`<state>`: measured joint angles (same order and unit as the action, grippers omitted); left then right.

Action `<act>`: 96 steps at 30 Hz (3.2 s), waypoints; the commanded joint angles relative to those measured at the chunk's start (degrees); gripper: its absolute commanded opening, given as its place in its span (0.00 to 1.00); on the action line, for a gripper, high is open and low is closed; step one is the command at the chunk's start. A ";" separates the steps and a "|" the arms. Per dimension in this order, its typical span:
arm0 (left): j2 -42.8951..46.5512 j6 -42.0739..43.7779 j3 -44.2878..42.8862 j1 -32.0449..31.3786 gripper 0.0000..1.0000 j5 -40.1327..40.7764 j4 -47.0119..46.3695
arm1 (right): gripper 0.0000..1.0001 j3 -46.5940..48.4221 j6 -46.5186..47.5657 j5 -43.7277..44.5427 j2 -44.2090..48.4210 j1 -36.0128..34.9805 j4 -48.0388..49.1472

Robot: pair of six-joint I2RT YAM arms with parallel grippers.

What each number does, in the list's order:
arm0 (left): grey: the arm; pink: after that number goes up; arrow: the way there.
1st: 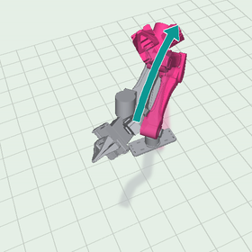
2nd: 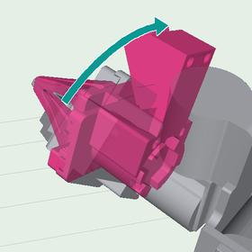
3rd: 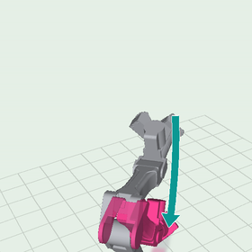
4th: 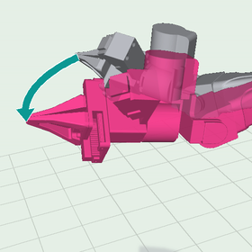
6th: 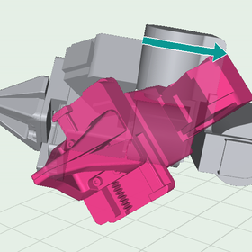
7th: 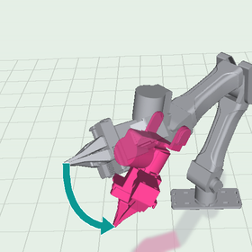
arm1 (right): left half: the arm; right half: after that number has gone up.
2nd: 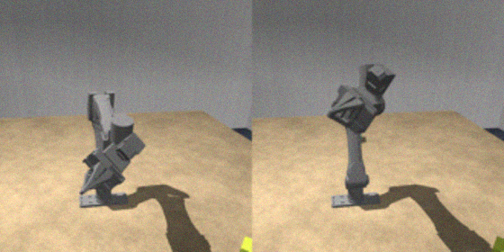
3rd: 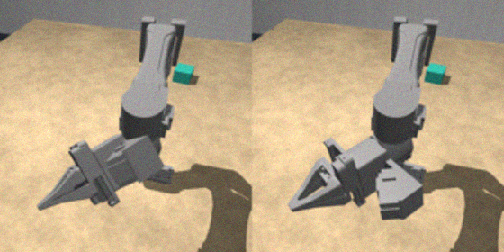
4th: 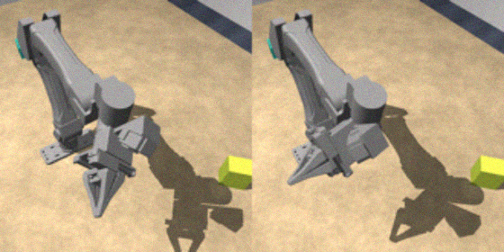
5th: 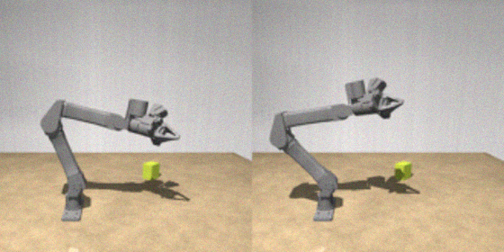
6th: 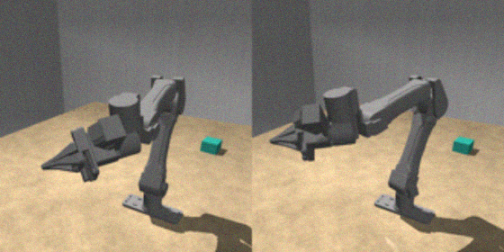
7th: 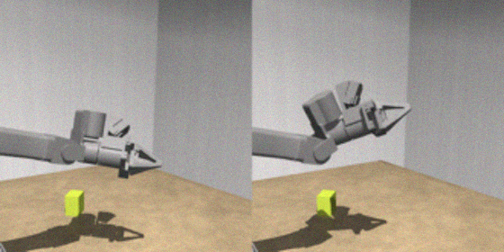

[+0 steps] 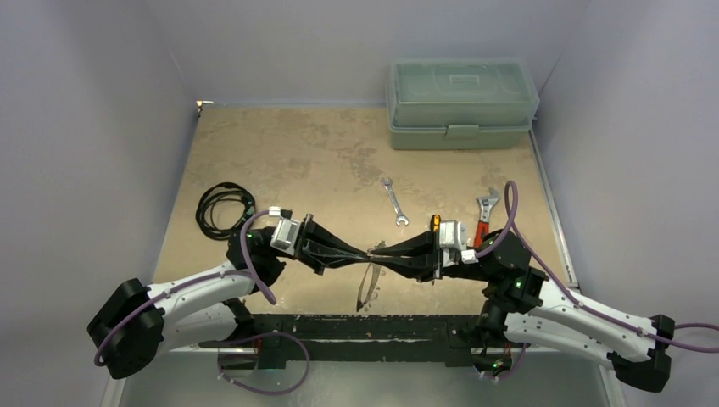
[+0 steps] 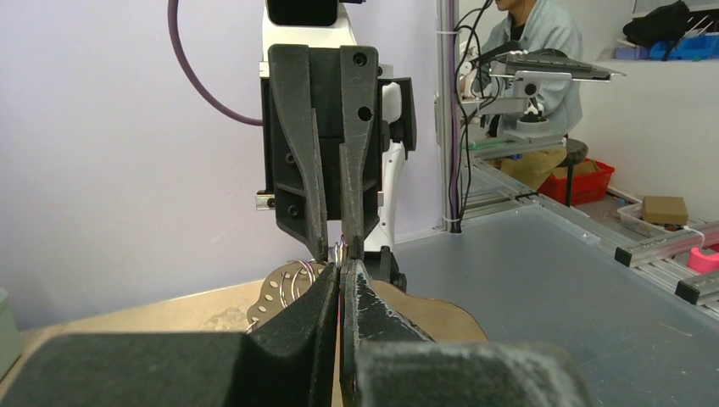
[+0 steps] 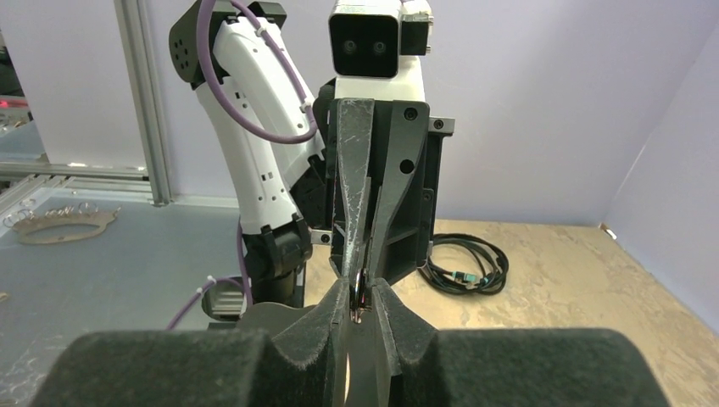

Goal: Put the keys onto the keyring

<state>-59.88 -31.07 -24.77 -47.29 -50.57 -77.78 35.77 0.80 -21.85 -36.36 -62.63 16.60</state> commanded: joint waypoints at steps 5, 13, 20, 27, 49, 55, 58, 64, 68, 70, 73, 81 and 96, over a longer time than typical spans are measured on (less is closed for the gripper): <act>0.25 -1.74 -0.01 -0.10 0.00 1.31 -6.27 | 0.20 -0.07 0.13 2.86 -0.03 -0.21 -0.78; 1.34 1.05 0.30 -0.10 0.00 3.39 -3.14 | 0.23 -1.57 0.43 4.53 2.45 -0.21 -1.61; 1.04 1.70 0.23 -0.13 0.00 4.20 -2.64 | 0.20 -2.32 -0.16 4.28 3.13 -0.19 -1.39; 0.81 1.76 0.24 -0.09 0.00 4.41 -2.77 | 0.19 -2.39 -0.27 3.68 2.01 -0.21 -0.63; 2.06 4.50 1.22 -0.12 0.00 6.88 -0.62 | 0.35 -8.68 -8.05 4.31 6.65 -0.21 4.14; 1.87 3.56 1.44 -0.09 0.00 6.45 -1.55 | 0.35 -6.08 -6.16 4.11 2.39 -0.17 5.32; 1.87 3.05 1.59 -0.09 0.00 6.14 -2.01 | 0.35 -5.11 -5.05 5.13 1.79 -0.21 5.22; 1.57 2.45 1.78 -0.09 0.00 6.06 -2.92 | 0.34 -3.40 -3.50 5.72 1.11 -0.25 4.76; 1.61 2.16 1.92 -0.09 0.00 6.01 -2.99 | 0.33 -3.37 -2.94 6.40 2.00 -0.21 4.92; 1.59 2.10 1.92 -0.11 0.00 6.04 -2.99 | 0.32 -3.26 -2.69 6.42 2.19 -0.19 5.01; 1.37 2.01 1.91 -0.09 0.00 6.08 -3.22 | 0.30 -2.90 -2.57 6.07 1.59 -0.22 5.38; 1.14 1.38 1.85 -0.09 0.00 6.49 -3.71 | 0.26 -2.65 -2.41 5.40 0.15 -0.21 7.01; 1.21 2.32 2.28 -0.09 0.00 7.71 -2.73 | 0.17 -1.96 -1.85 5.81 0.62 -0.18 6.87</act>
<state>-58.72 -28.95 -22.68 -47.29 -44.45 -77.54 31.07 -1.93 -16.97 -36.25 -62.63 21.50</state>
